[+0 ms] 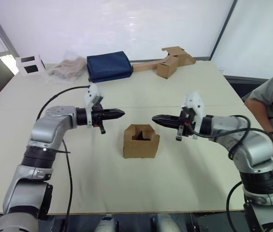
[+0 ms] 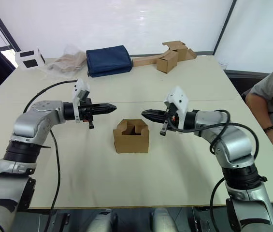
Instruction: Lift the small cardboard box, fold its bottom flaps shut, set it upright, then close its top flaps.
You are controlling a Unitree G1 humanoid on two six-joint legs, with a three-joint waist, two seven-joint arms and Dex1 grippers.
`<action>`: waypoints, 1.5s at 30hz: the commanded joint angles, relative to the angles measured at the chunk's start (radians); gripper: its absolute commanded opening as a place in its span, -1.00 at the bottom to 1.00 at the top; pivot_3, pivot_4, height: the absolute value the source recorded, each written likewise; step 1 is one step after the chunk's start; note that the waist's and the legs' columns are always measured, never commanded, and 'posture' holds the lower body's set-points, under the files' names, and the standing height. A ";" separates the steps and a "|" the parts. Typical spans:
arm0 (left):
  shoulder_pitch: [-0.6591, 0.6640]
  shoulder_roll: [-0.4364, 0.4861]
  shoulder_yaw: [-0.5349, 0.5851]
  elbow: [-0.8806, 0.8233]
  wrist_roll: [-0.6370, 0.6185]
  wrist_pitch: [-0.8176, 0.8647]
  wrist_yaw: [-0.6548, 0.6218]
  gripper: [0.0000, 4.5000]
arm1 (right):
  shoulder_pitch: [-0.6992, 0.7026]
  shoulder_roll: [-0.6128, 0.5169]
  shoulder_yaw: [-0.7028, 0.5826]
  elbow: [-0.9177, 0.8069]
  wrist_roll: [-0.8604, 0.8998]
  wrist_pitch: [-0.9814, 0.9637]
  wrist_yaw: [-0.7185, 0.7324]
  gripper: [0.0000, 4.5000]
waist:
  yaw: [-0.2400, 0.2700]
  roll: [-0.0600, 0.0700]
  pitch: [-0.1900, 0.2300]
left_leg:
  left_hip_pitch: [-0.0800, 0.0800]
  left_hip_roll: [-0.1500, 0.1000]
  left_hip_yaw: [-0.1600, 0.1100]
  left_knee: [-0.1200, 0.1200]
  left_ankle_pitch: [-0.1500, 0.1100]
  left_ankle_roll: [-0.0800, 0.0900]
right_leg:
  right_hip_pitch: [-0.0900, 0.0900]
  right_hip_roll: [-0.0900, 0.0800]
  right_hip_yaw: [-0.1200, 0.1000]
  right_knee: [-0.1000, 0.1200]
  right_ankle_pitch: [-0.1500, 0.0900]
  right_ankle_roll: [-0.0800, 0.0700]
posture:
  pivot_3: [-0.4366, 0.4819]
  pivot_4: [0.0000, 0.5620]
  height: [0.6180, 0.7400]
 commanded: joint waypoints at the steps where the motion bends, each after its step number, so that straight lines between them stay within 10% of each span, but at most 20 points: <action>1: -0.014 -0.022 -0.021 0.085 0.048 -0.083 -0.021 -0.95 | 0.016 -0.005 0.027 -0.156 0.070 0.058 -0.025 -1.00 | -0.001 0.000 0.000 | 0.000 0.000 0.000 0.000 0.000 0.000 | 0.000 0.000 0.000 0.000 0.000 0.000 | -0.05 -0.47 1.00; 18: 0.019 -0.097 -0.055 0.212 0.068 -0.043 -0.188 -0.95 | 0.065 -0.013 0.269 -0.247 -0.089 -0.012 -0.115 -1.00 | 0.000 0.000 0.000 | -0.001 0.000 0.000 0.001 0.000 0.000 | 0.000 0.000 0.000 0.000 0.000 0.000 | -0.05 -0.47 1.00; 33: 0.034 -0.135 -0.033 0.096 0.059 0.026 -0.093 -0.95 | 0.040 0.009 0.362 -0.073 -0.258 -0.154 -0.074 -1.00 | -0.001 0.000 0.000 | -0.001 0.000 -0.001 0.001 0.000 0.000 | -0.001 0.000 0.000 0.000 0.000 0.000 | -0.05 -0.47 1.00; 45: 0.089 0.019 0.020 0.016 0.048 0.041 -0.123 -0.95 | 0.038 0.065 0.349 0.009 -0.272 -0.182 -0.068 -1.00 | -0.003 0.000 0.000 | -0.001 0.000 -0.001 0.000 0.000 0.000 | -0.001 0.000 0.000 0.000 0.000 0.000 | -0.05 -0.47 1.00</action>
